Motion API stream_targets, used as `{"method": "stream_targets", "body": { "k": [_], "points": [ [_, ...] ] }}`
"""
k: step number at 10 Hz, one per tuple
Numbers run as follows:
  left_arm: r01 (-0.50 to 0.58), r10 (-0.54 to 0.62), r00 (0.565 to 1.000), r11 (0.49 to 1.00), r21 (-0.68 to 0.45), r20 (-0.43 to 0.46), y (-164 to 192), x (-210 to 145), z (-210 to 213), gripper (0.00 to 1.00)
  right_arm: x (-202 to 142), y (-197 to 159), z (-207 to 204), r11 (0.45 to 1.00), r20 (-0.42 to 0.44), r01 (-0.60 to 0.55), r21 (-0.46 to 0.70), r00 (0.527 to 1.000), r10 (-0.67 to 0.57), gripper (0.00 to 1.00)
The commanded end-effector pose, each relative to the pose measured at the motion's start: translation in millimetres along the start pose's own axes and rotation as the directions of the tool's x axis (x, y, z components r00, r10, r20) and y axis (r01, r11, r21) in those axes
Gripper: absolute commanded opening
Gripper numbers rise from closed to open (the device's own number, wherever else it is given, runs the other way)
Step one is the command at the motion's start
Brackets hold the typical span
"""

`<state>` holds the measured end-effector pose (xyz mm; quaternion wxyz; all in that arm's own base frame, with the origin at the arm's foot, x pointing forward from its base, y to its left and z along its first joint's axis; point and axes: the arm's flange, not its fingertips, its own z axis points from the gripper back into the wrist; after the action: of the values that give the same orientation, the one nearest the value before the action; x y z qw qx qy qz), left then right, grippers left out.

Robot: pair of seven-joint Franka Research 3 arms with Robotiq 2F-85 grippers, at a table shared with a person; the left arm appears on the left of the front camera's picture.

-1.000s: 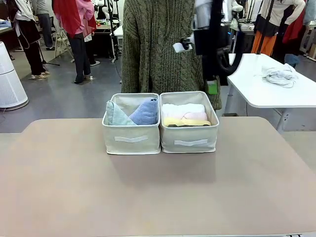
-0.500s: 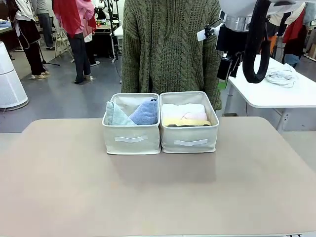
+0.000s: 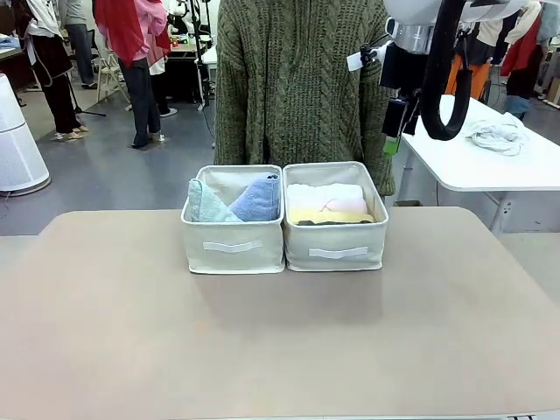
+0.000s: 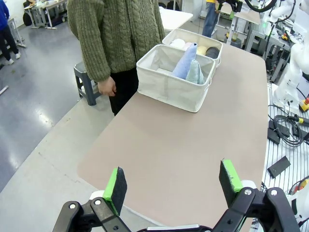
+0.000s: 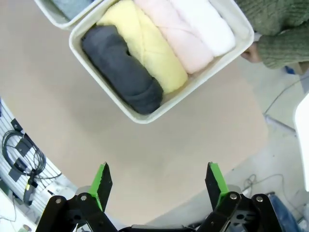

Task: Sort the towels based on their folding style.
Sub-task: Pick up another triangle-folded towel from the table and place it in the left Fabric basket.

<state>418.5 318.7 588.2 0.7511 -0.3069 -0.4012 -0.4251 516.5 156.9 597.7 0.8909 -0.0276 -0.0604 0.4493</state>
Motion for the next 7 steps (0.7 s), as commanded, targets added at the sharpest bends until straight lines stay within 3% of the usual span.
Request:
{"method": "stream_targets", "body": {
  "k": [1,2,3,4,6,7],
  "points": [
    [0.007,-0.007,1.000,1.000,0.001,0.002,-1.8,0.1,0.3,1.00,2.4,-2.0,-3.7,1.000,-0.004,0.000,0.004,1.000,0.000,1.00],
    [0.007,-0.007,1.000,1.000,0.001,0.002,-1.8,0.1,0.3,1.00,-22.6,-31.5,15.1,0.964,-0.016,-0.186,0.187,0.981,0.193,1.00],
    [0.007,-0.007,1.000,1.000,0.001,0.002,-1.8,0.1,0.3,1.00,-63.2,-62.8,29.2,0.902,0.097,-0.312,0.299,0.950,0.296,1.00],
    [0.007,-0.007,1.000,1.000,0.001,0.002,-1.8,0.1,0.3,1.00,-101.1,-88.9,41.1,0.858,0.207,-0.365,0.362,0.929,0.307,1.00],
    [0.007,-0.007,1.000,1.000,0.001,0.002,-1.8,0.1,0.3,1.00,-178.0,-129.1,59.5,0.714,0.444,-0.581,0.391,0.798,0.407,1.00],
    [0.007,-0.007,1.000,1.000,0.001,0.002,-1.8,0.1,0.3,1.00,-216.8,-147.2,55.0,0.672,0.552,-0.653,0.350,0.723,0.415,1.00]
  ]
}}
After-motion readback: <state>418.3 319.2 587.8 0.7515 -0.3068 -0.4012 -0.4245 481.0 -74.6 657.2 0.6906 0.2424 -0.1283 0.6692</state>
